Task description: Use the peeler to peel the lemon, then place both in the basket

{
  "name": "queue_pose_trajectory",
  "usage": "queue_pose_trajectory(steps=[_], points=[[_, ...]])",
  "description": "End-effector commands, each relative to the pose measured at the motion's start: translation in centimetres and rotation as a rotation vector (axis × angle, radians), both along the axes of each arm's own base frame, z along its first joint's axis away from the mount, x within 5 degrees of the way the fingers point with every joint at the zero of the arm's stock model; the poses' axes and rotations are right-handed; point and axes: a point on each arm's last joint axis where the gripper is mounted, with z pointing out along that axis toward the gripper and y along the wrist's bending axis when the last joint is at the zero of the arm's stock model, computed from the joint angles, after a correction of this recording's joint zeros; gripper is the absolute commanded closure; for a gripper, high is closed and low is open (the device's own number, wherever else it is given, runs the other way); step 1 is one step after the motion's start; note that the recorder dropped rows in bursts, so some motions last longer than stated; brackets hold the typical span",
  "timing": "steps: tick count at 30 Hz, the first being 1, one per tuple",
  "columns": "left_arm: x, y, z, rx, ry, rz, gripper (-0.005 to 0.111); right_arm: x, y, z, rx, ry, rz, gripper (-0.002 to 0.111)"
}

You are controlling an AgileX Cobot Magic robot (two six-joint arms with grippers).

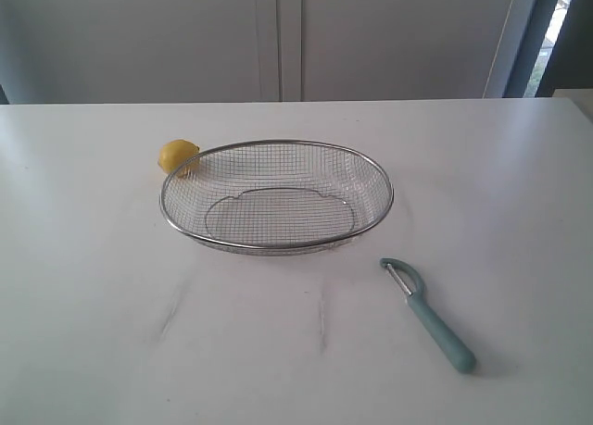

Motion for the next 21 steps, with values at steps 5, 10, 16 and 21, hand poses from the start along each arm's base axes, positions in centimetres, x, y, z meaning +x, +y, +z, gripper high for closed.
queue_pose_trajectory(steps=[5, 10, 16, 21], points=[[0.0, 0.0, -0.2, -0.005, 0.000, -0.002, 0.107, 3.7, -0.3, 2.8, 0.026, 0.339, 0.005, 0.108], [0.0, 0.0, -0.2, -0.005, 0.000, -0.002, 0.107, 6.5, -0.5, 3.0, 0.047, 0.572, 0.005, 0.108], [0.0, 0.0, -0.2, -0.005, 0.000, -0.002, 0.107, 11.1, -0.5, 2.6, 0.050, 0.843, 0.043, 0.108], [0.0, 0.0, -0.2, -0.005, 0.000, -0.002, 0.107, 13.6, 0.6, 0.3, 0.028, 0.962, 0.111, 0.108]])
